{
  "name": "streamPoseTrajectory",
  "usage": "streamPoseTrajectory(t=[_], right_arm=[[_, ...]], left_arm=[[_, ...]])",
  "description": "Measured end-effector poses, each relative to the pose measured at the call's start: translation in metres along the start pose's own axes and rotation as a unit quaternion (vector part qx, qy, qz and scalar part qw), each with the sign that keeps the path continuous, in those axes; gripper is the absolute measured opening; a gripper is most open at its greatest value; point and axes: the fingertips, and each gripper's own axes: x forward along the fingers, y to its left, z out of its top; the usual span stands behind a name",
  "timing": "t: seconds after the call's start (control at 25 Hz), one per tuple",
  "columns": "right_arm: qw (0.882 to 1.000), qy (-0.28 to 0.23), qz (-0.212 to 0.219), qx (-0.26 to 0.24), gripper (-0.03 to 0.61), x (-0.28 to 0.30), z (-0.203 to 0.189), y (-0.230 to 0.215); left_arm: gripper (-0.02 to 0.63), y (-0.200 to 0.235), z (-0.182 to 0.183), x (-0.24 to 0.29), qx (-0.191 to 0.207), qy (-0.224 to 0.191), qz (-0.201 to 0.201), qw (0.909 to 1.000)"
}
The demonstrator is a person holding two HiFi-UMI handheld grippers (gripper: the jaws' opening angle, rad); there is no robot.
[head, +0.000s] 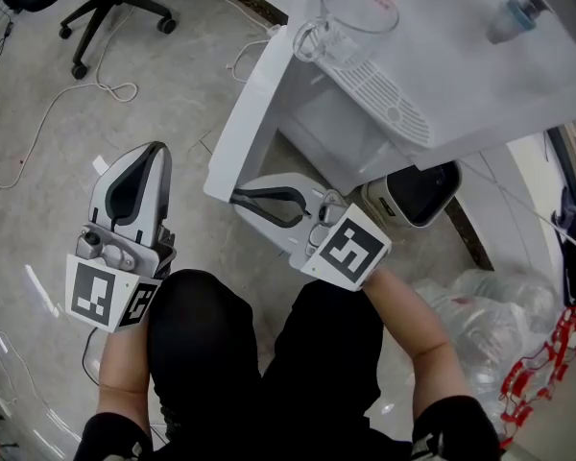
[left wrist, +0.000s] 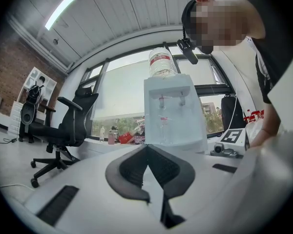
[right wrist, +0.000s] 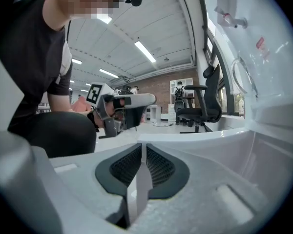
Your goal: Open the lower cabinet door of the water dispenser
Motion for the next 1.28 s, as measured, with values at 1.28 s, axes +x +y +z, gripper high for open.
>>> streamPoseTrajectory(t=[1.28], right_arm=[[0.996,-0.031,-0.072,0.053,0.025,0.07,0.006,-0.055]], left_arm=[[0.008,0.031,-0.007,-0.013,-0.009,0.0,0.027,0.9996]])
